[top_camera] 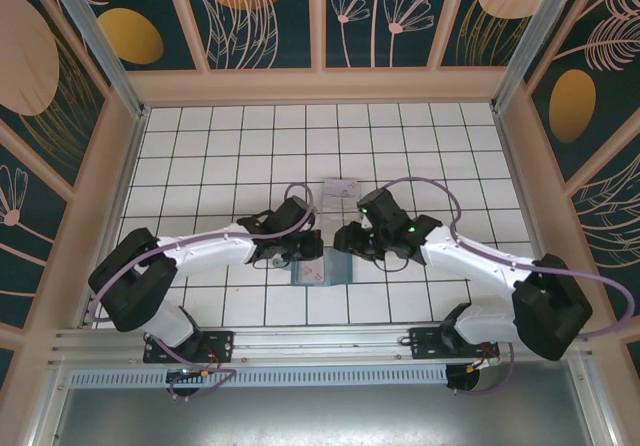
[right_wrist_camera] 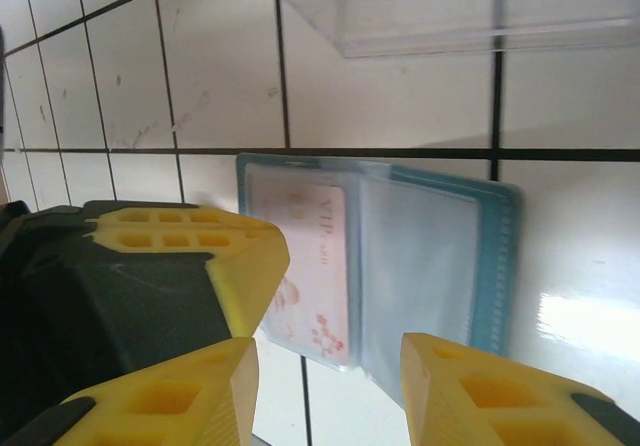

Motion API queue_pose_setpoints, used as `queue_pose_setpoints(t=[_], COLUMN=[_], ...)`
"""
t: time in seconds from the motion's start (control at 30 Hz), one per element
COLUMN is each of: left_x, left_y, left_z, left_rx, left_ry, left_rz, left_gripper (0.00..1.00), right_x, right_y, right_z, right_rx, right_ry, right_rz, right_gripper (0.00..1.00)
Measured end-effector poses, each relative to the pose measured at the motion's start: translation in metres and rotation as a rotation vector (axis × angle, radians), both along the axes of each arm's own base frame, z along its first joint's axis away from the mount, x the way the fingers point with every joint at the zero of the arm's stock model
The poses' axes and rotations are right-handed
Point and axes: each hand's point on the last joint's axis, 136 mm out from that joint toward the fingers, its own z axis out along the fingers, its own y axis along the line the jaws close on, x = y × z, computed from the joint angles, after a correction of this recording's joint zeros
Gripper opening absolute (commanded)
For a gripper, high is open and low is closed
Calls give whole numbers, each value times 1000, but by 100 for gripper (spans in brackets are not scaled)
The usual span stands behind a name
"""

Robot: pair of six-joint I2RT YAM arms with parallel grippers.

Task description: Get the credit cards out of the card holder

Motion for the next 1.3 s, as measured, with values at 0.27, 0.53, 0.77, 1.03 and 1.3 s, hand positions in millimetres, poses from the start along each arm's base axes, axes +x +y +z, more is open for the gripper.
queue_pose_setpoints(t=[0.27, 0.53, 0.77, 1.03, 1.3], left_x=[-10, -12, -13, -11, -12], left_y=[30, 41, 42, 45, 50], left_z=[-12, -21, -28, -29, -32], left_rx=[40, 67, 85, 95, 122], left_ry=[14, 25, 41, 33, 39], left_rz=[39, 57, 59, 68, 75], left_gripper=[5, 5, 6, 5, 5], right_x=[-3, -2, -5, -8, -14], right_y=[25, 32, 40, 43, 41], right_z=[-9, -13, -18, -33, -46], right_rx=[-5, 8, 41, 30, 23], right_ry=[17, 19, 33, 70, 101], right_rz=[47, 58, 87, 106, 118], right_gripper=[40, 38, 35, 32, 29])
